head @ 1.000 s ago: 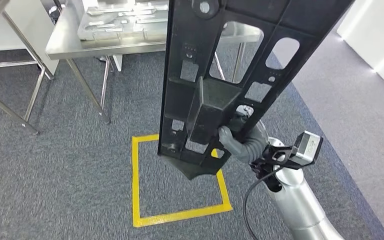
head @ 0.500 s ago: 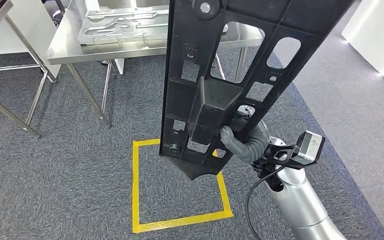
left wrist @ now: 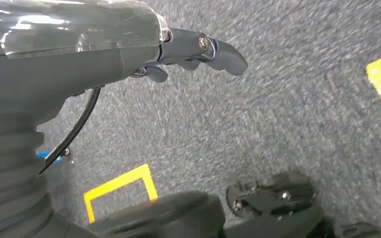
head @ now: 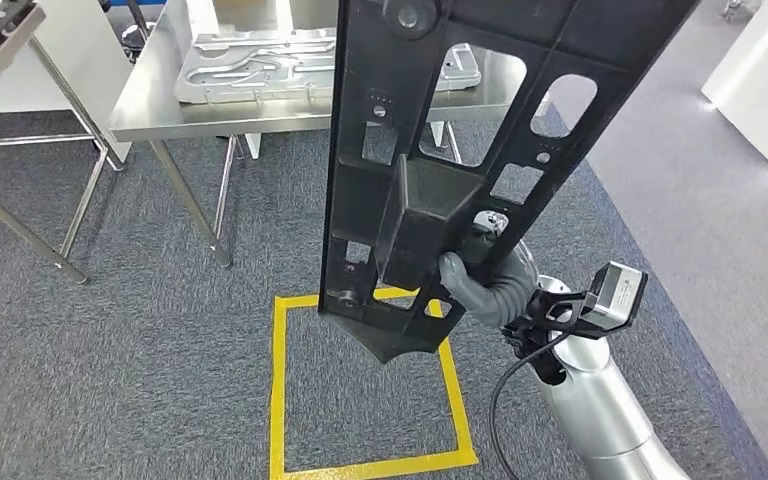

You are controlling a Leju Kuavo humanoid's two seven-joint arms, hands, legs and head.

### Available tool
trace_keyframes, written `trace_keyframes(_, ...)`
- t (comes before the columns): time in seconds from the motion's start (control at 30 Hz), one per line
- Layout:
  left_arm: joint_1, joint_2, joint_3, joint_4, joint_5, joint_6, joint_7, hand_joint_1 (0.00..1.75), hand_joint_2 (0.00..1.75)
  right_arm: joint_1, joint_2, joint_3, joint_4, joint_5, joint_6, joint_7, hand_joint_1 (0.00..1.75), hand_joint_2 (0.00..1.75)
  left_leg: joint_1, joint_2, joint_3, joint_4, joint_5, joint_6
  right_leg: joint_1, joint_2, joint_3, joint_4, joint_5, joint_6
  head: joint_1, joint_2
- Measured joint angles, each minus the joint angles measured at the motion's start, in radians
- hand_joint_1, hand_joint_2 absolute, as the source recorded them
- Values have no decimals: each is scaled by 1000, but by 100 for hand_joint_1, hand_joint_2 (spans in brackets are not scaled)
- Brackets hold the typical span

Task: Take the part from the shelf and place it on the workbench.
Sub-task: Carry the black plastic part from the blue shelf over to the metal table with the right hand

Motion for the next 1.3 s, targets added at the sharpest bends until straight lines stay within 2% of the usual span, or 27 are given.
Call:
trace_keyframes(0.1, -1, 1, 0, 0, -1, 2, 1, 0, 175, 1, -1, -3, -1, -3, 0, 2, 175, 175, 0, 1, 12, 6, -6, -15, 3, 3, 15, -22, -12, -19, 1, 0)
trace_keyframes(0.13, 0, 1, 0, 0, -1, 3, 0, 0, 175, 2, -2, -4, -2, -3, 0, 2, 175, 175, 1, 3, 6, 35, 3, -19, 2, 4, 28, -24, -20, -24, 1, 0)
trace_keyframes(0.17, 0, 1, 0, 0, -1, 3, 0, 0, 175, 2, -2, -5, -3, -4, 0, 2, 175, 175, 2, 5, -19, 85, 13, -24, 1, 3, 44, -25, -31, -29, 1, 0)
trace_keyframes(0.23, -3, 1, 0, 0, 0, 3, -3, 0, 175, 2, -2, -6, -4, -6, -1, 2, 175, 175, 6, 9, -112, 226, 8, -36, 0, 1, 80, -27, -58, -34, 1, 0)
trace_keyframes(0.3, -11, 1, 0, 0, 0, 3, -6, 0, 175, 2, -2, -6, -4, -6, 0, 2, 175, 175, 10, 12, -202, 318, -61, -42, 0, -1, 119, -27, -90, -35, 1, 0)
trace_keyframes(0.37, -18, 1, 0, 0, 0, 3, -6, 0, 175, 2, -2, -5, -4, -6, -1, 2, 175, 175, 11, 14, -244, 304, -124, -43, -1, 0, 166, -28, -125, -34, 1, 0)
trace_keyframes(0.4, -19, 1, 0, 0, 1, 3, -7, 0, 175, 2, -2, -5, -4, -6, -1, 2, 175, 175, 11, 14, -251, 263, -115, -41, -2, 1, 191, -29, -144, -33, 1, 0)
trace_keyframes(0.43, -19, 1, 0, 0, 1, 3, -6, 0, 175, 2, -2, -5, -4, -7, -1, 2, 175, 175, 11, 16, -253, 205, -52, -38, -2, 1, 214, -32, -163, -31, 1, 0)
trace_keyframes(0.5, -18, 1, 0, 1, 1, 3, -6, 0, 175, 2, -1, -4, -3, -7, -1, 2, 175, 175, 4, 21, -253, 106, 109, -27, -1, 3, 252, -38, -195, -22, 1, 0)
trace_keyframes(0.53, -19, 0, 0, 1, 1, 3, -5, 0, 175, 2, 0, -4, -3, -6, -1, 3, 175, 175, 0, 22, -251, 78, 165, -20, 0, 5, 267, -45, -204, -15, 1, 0)
trace_keyframes(0.57, -20, 0, 0, 1, 0, 3, -5, 0, 175, 1, 0, -4, -4, -6, -1, 3, 175, 175, -4, 22, -244, 67, 177, -12, 0, 6, 277, -46, -201, -7, 1, 0)
trace_keyframes(0.6, -21, 0, 0, 1, 0, 3, -4, 0, 175, -1, 1, -4, -5, -6, -2, 4, 175, 175, -4, 19, -228, 57, 168, -5, 0, 7, 277, -39, -191, 0, 1, 0)
trace_keyframes(0.63, -20, 0, 0, 1, 0, 4, -3, 0, 175, -2, 1, -5, -6, -6, -2, 5, 175, 175, -3, 16, -211, 44, 163, 1, -1, 6, 268, -12, -169, 6, 0, 0)
trace_keyframes(0.67, -19, 0, 0, 1, -1, 4, -3, 0, 175, -4, 0, -6, -6, -8, -2, 5, 175, 175, -2, 13, -190, 32, 155, 7, -1, 5, 240, 39, -145, 9, 1, 0)
trace_keyframes(0.73, -14, -1, 0, 1, -1, 4, -1, 0, 175, -6, 0, -7, -7, -9, -3, 5, 175, 175, -1, 10, -147, 15, 132, 16, -3, 4, 153, 164, -134, 11, 1, 0)
trace_keyframes(0.77, -12, -1, 0, 1, -1, 4, 0, 0, 175, -7, 0, -7, -6, -10, -3, 5, 175, 175, -1, 9, -125, 12, 115, 20, -2, 4, 104, 212, -159, 12, 1, 0)
trace_keyframes(0.8, -10, -1, 0, 1, -1, 5, 1, 0, 175, -7, 0, -7, -5, -10, -3, 5, 175, 175, -1, 7, -102, 10, 98, 22, -2, 4, 61, 236, -202, 14, 0, 0)
trace_keyframes(0.87, -7, -1, 0, 1, -1, 5, 4, 0, 175, -7, 0, -7, -2, -10, -3, 6, 175, 175, -1, 0, -50, 8, 60, 23, -1, 4, 2, 220, -282, 16, 1, 0)
trace_keyframes(0.9, -5, -1, 0, 1, 0, 5, 5, 0, 175, -8, 0, -7, 0, -10, -3, 7, 175, 175, -1, -4, -23, 7, 40, 22, 0, 4, -14, 185, -286, 15, 1, 0)
trace_keyframes(0.93, -3, -1, 0, 1, 0, 5, 5, 0, 175, -8, 0, -7, 2, -10, -3, 8, 175, 175, -1, -6, 3, 6, 20, 20, 0, 4, -22, 133, -243, 11, 1, 0)
trace_keyframes(1.0, 1, -1, 0, 1, 2, 5, 5, 0, 175, -9, -1, -7, 5, -10, -2, 9, 175, 175, -3, -9, 48, 3, -20, 15, 2, 2, -24, 41, -97, 5, 1, 0)
trace_keyframes(1.03, 2, 0, 0, 2, 4, 6, 4, 0, 175, -10, -1, -6, 5, -9, -2, 9, 175, 175, -5, -10, 66, -3, -37, 11, 4, 1, -18, 14, -42, 2, 2, 0)
trace_keyframes(1.07, 2, 0, 0, 2, 6, 8, 2, 0, 175, -11, -1, -6, 5, -8, -4, 8, 175, 175, -7, -10, 81, 1, -41, 6, 4, 3, -10, 1, -17, 0, 2, 0)
trace_keyframes(1.13, 4, 1, 0, 2, 8, 10, -1, 0, 175, -16, -1, -5, 0, -6, -10, 5, 175, 175, -9, -7, 83, 42, -20, -6, 2, 10, 21, -12, -14, -11, 2, 0)
trace_keyframes(1.2, 6, 2, 0, 2, 9, 12, -5, 0, 175, -19, -2, -6, -3, -1, -15, 2, 175, 175, -6, -1, 37, 146, 0, -17, 1, 10, 55, -19, -17, -25, 2, 0)
trace_keyframes(1.23, 7, 2, 0, 2, 10, 12, -8, 0, 175, -21, -3, -7, -4, 1, -17, 3, 175, 175, -3, 2, 0, 202, -14, -23, 1, 8, 68, -19, -25, -31, 2, 0)
trace_keyframes(1.3, 6, 2, 1, 2, 13, 12, -15, 0, 175, -31, -6, -13, -6, 0, -16, 17, 175, 175, 3, 5, -85, 283, -86, -32, 1, 7, 91, -19, -48, -33, 2, 0)
